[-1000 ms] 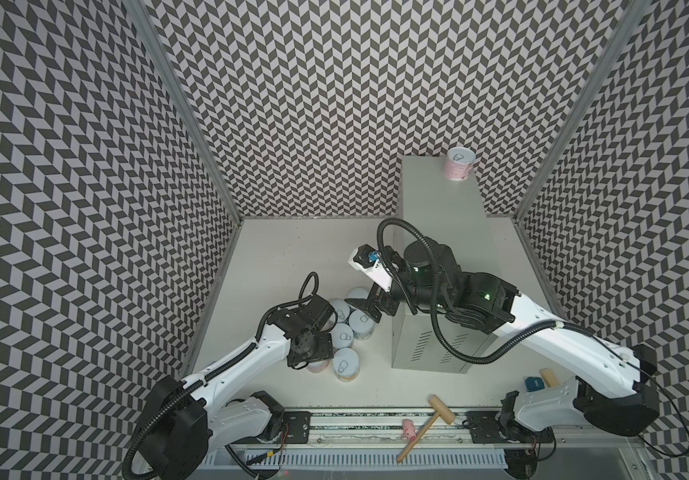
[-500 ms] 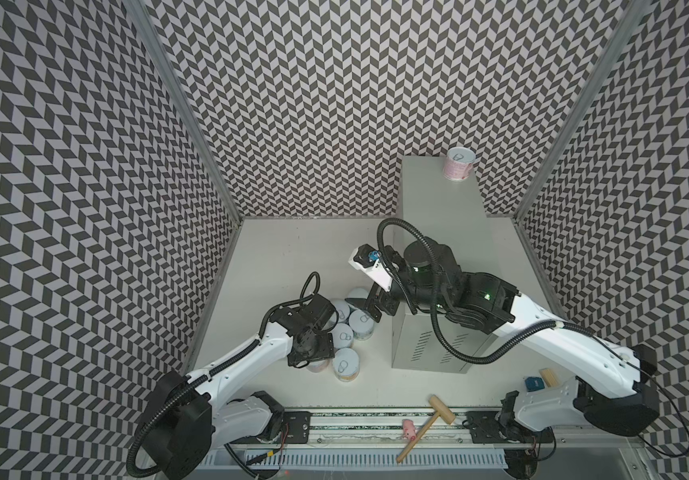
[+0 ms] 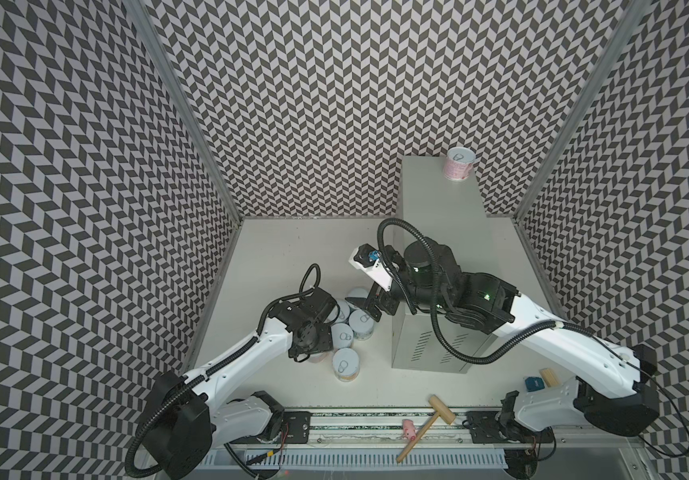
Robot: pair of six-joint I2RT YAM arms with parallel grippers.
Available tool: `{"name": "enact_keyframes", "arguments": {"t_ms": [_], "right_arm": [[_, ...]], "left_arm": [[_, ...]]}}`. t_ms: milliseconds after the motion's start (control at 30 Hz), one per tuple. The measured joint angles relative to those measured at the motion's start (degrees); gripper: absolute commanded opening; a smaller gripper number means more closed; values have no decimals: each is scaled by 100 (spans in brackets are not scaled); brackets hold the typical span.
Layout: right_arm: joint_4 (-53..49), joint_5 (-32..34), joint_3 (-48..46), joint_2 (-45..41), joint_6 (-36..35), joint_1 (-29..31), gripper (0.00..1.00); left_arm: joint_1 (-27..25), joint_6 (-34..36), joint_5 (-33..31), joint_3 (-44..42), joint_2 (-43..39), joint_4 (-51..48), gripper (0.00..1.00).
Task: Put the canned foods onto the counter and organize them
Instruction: 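Close the left gripper on a pink-labelled can in the cluster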
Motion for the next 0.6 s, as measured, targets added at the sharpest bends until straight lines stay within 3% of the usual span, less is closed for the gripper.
{"name": "enact_keyframes", "arguments": {"t_ms": [100, 200, 433, 600], "right_arm": [[79, 0, -122, -15, 0, 0, 99], [116, 0, -221, -20, 0, 0, 99], [245, 0, -369, -184, 0, 0, 99], [227, 85, -352, -374, 0, 0, 99]], "left_arm": [[125, 127, -210, 466, -13, -136, 39], [424, 404, -310, 953, -46, -219, 35], [887, 1296, -343, 1932, -238, -297, 35], [890, 1875, 160, 2050, -155, -271, 32]]}}
